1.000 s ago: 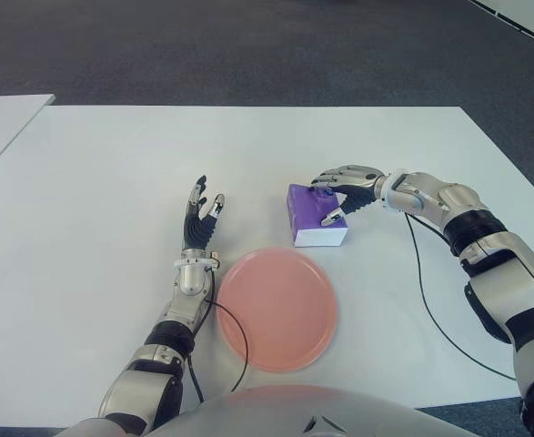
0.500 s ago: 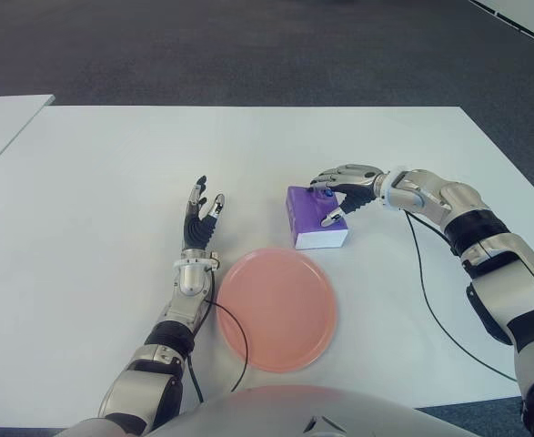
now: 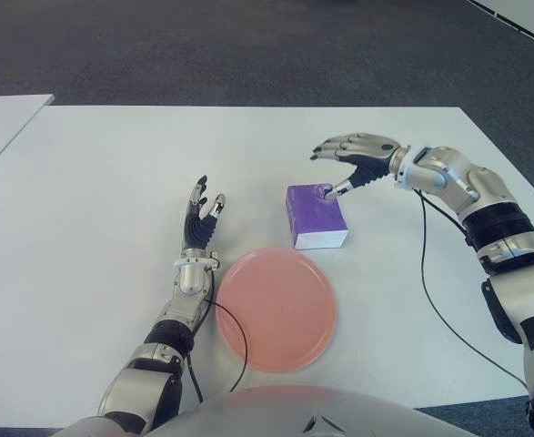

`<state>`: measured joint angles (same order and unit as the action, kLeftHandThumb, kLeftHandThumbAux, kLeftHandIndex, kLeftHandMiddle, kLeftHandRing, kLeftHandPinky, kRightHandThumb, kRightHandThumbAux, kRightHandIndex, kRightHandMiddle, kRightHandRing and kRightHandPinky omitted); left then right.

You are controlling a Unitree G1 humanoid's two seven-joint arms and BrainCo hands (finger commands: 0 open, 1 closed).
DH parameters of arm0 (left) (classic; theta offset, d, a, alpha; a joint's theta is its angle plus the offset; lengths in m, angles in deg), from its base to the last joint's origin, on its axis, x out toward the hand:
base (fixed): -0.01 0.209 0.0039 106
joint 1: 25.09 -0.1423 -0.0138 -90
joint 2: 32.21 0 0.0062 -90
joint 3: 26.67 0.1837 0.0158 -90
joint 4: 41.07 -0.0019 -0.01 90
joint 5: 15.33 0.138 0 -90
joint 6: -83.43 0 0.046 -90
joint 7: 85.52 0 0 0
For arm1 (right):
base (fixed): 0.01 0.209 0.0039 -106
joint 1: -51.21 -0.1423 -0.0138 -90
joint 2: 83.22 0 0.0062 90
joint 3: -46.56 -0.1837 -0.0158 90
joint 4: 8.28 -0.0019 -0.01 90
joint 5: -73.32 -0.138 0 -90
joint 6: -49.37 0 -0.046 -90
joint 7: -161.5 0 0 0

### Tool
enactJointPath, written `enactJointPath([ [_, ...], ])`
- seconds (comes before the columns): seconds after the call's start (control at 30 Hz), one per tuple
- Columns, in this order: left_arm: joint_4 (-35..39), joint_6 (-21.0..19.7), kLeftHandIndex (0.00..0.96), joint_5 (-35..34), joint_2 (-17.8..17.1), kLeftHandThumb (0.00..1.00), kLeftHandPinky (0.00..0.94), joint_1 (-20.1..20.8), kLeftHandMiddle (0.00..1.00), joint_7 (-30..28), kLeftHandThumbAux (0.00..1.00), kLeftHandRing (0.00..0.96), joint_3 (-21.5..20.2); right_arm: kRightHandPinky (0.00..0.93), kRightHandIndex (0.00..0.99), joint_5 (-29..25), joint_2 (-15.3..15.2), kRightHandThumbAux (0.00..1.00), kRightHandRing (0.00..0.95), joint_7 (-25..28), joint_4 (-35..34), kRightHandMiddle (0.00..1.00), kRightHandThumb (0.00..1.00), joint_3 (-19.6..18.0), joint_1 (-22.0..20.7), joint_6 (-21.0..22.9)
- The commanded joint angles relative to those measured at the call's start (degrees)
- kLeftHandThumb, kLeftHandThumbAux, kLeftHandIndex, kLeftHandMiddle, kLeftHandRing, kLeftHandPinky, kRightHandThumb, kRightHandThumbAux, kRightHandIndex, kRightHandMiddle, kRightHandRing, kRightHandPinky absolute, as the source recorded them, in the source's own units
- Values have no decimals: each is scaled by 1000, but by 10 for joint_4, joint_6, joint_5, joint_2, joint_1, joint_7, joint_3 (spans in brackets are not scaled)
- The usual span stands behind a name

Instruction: Put the tissue paper into the plate.

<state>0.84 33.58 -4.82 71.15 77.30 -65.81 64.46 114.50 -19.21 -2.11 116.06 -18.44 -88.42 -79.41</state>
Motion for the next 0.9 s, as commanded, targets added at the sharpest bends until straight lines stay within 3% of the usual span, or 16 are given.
enactJointPath([
  [0.03, -39, -20, 0, 2, -1, 26, 0, -38, 0, -14, 400, 0, 3, 0, 0, -19, -7, 177, 0, -5, -38, 0, 329, -26, 29, 11],
  [0.3, -34, -27, 0, -11, 3, 28, 0, -38, 0, -27, 385, 0, -3, 0, 0, -50, -27, 180, 0, 40, -151, 0, 325, -64, 68, 32],
  [0.67, -25, -17, 0, -7, 4, 38, 0, -45, 0, -28, 383, 0, 2, 0, 0, -49, -24, 172, 0, 55, -201, 0, 314, -73, 108, 44],
  [0.9, -16, -41, 0, -17, 2, 37, 0, -50, 0, -45, 387, 0, -1, 0, 0, -53, -23, 207, 0, 94, -237, 0, 319, -66, 134, 55],
])
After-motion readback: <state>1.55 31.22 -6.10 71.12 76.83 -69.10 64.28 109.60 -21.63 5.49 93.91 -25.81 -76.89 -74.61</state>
